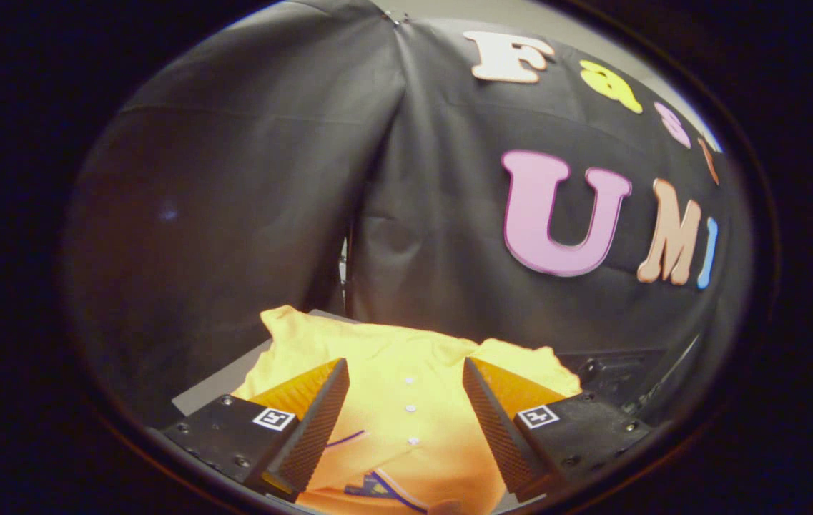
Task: Put the clothes into the washing machine and then close the washing machine lid.
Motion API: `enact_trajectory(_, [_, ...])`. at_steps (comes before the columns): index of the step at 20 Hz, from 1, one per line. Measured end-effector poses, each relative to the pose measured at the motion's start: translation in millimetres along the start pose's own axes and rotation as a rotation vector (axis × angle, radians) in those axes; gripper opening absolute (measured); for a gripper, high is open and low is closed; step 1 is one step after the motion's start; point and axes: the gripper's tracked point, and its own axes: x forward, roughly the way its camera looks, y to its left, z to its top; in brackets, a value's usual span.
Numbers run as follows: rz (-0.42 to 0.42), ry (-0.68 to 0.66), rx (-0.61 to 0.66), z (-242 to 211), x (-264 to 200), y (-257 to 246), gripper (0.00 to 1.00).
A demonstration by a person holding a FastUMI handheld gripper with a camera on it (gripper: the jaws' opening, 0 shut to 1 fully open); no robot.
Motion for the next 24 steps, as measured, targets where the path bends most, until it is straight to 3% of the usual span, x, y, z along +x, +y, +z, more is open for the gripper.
enact_trajectory(3, [-0.03, 0.126, 0.106, -23, 22, -8, 0.97])
enact_trajectory(5, [-0.077, 0.197, 0.053, -40, 36, -19, 0.98])
enact_trajectory(7, [-0.018, 0.318, 0.019, -62, 30, -14, 0.98])
enact_trajectory(8, [0.002, 0.27, 0.076, -60, 40, -9, 1.0])
enact_trajectory(9, [0.005, 0.318, 0.087, -68, 39, -13, 0.84])
enact_trajectory(14, [0.069, 0.279, 0.123, -61, 24, -27, 0.06])
enact_trajectory(16, [0.131, 0.206, 0.133, -40, 6, -26, 0.03])
enact_trajectory(19, [0.188, 0.033, 0.3, 18, -19, -42, 0.02])
enact_trajectory(24, [0.091, -0.172, 0.271, 98, -76, -111, 0.02])
